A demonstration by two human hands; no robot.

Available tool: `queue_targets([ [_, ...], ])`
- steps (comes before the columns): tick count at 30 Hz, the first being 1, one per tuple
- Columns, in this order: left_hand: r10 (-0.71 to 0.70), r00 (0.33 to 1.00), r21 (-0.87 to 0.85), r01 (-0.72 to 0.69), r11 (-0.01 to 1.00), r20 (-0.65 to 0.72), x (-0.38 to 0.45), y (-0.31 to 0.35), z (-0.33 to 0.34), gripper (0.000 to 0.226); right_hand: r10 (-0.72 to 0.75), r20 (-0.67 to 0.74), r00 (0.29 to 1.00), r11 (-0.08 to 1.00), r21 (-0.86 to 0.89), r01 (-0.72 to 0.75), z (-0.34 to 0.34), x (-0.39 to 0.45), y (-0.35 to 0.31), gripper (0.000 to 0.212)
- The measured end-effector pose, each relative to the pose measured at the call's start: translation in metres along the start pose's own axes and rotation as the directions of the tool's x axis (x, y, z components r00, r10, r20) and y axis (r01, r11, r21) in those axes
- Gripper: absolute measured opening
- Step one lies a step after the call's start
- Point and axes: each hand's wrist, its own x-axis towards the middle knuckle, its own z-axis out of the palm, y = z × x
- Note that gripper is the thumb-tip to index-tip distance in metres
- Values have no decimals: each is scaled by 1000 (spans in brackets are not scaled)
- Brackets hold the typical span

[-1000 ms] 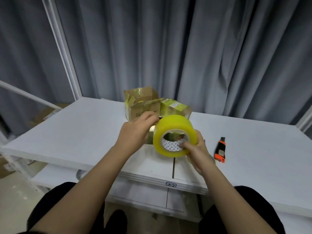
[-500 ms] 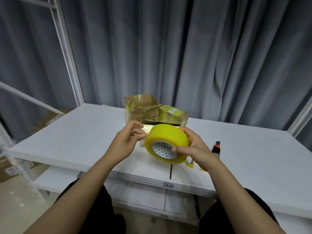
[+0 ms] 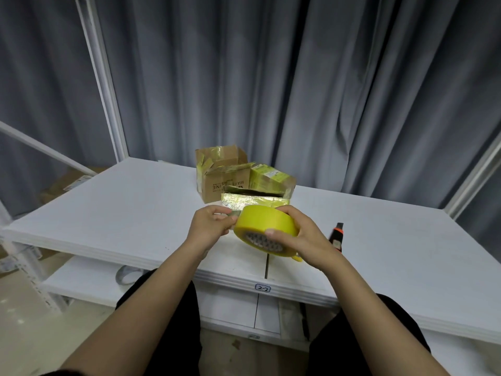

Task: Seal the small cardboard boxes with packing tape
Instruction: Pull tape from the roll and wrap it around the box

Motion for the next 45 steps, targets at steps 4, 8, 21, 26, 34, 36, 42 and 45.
queue_targets([
  [4, 133, 990, 202, -123, 972, -37, 8, 8, 7, 18, 39, -47, 998, 998, 42, -37, -5, 5, 6, 19],
  [8, 430, 897, 296, -386, 873, -98, 13, 44, 2, 22, 55, -168, 984, 960, -262, -98, -23, 25, 13, 26],
  [21, 354, 935, 168, -345, 923, -25, 86, 39, 15, 39, 34, -292, 956, 896, -414, -158, -77, 97, 1, 23],
  [26, 335, 908, 251, -396, 883, 252, 118, 14, 11, 94, 36, -166, 985, 826, -550, -123, -76, 145, -5, 30],
  [34, 288, 896, 439, -421, 794, 339, 167, -23, 5, 126, 69, -72, 995, 849, -520, -96, -66, 203, 1, 26],
  [36, 293, 881, 470, -451, 759, 372, 174, -31, 4, 127, 69, -53, 996, 844, -530, -86, -64, 210, 7, 27],
  [42, 302, 890, 506, -445, 739, 342, 180, -47, 6, 124, 81, -41, 996, 837, -539, -91, -59, 223, 21, 30],
  [45, 295, 899, 507, -429, 748, 324, 181, -53, 6, 123, 76, -17, 997, 824, -562, -72, -52, 226, 26, 33],
])
